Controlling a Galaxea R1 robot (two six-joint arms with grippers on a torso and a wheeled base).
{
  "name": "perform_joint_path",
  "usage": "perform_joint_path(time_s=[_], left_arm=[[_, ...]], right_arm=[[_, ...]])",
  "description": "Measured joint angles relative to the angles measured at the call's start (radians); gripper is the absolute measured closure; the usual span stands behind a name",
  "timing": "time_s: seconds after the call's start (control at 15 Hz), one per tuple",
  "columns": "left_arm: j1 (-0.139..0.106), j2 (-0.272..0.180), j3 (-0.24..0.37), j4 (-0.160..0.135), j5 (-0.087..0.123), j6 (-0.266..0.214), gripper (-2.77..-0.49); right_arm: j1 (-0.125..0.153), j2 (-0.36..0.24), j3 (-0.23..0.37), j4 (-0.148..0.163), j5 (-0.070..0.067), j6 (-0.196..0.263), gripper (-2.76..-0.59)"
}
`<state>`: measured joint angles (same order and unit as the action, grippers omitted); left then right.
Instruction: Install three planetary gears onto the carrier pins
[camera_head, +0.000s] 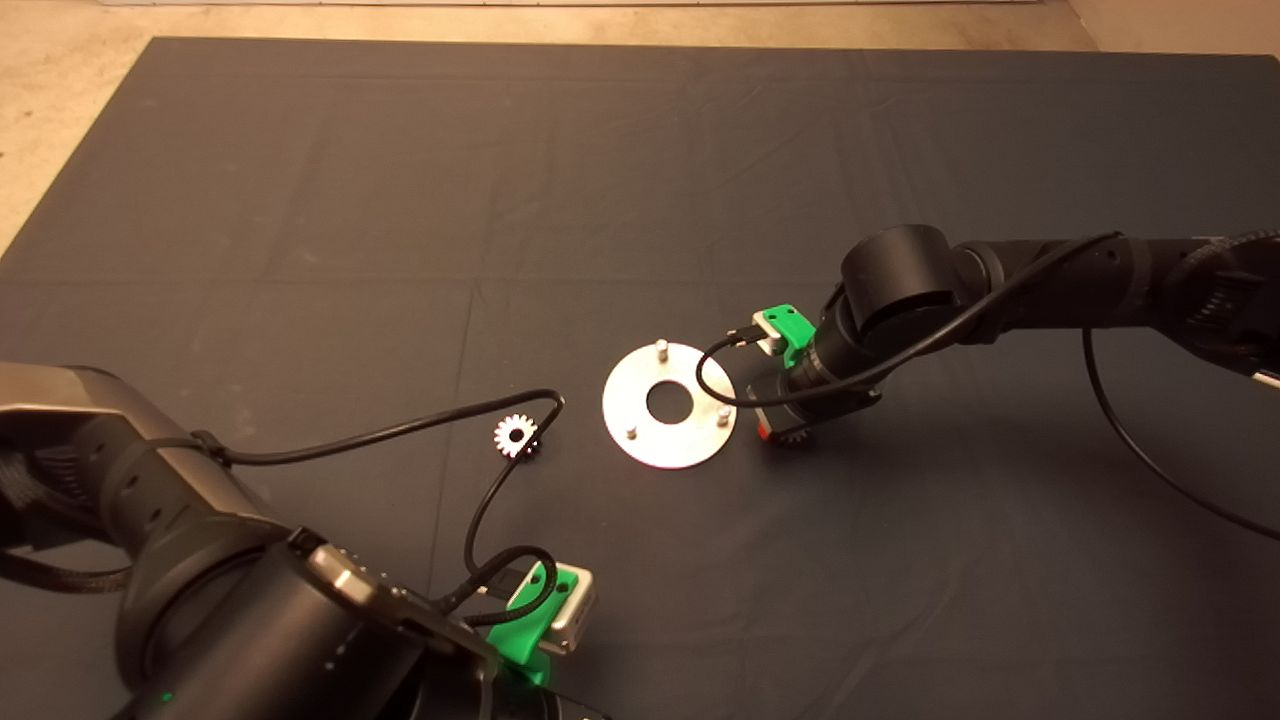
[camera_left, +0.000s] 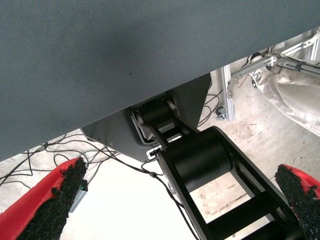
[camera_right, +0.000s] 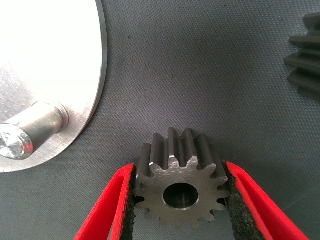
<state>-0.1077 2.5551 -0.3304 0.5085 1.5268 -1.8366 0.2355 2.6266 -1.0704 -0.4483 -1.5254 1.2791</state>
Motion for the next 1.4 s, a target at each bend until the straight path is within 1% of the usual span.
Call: perform_joint_path(time_s=[0.33, 0.47, 0.73, 0.87, 1.07, 1.27, 1.4], left_arm=[[0.004, 0.000, 0.000, 0.000, 0.000, 0.000, -2.76], [0.005, 0.000, 0.000, 0.001, 0.000, 0.000, -2.76], [0.005, 0.003, 0.000, 0.001, 0.000, 0.000, -2.76], [0.005, 0.003, 0.000, 0.001, 0.000, 0.000, -2.76], [0.005, 0.003, 0.000, 0.001, 0.000, 0.000, -2.76], [0.005, 0.002, 0.000, 0.001, 0.000, 0.000, -2.76], [0.005, 0.003, 0.000, 0.002, 0.000, 0.000, -2.76]], right_arm=[[0.000, 0.000, 0.002, 0.000, 0.000, 0.001, -1.07], [0.000, -0.001, 0.016, -0.006, -0.002, 0.001, -1.04], [0.001, -0.006, 0.047, -0.007, -0.004, 0.013, -1.02], [0.013, -0.005, 0.051, -0.006, -0.004, 0.021, -1.02], [0.044, -0.005, 0.057, -0.007, -0.005, 0.029, -1.02], [0.054, -0.005, 0.067, -0.006, -0.005, 0.031, -1.02], [0.070, -0.005, 0.081, -0.006, -0.006, 0.032, -1.02]])
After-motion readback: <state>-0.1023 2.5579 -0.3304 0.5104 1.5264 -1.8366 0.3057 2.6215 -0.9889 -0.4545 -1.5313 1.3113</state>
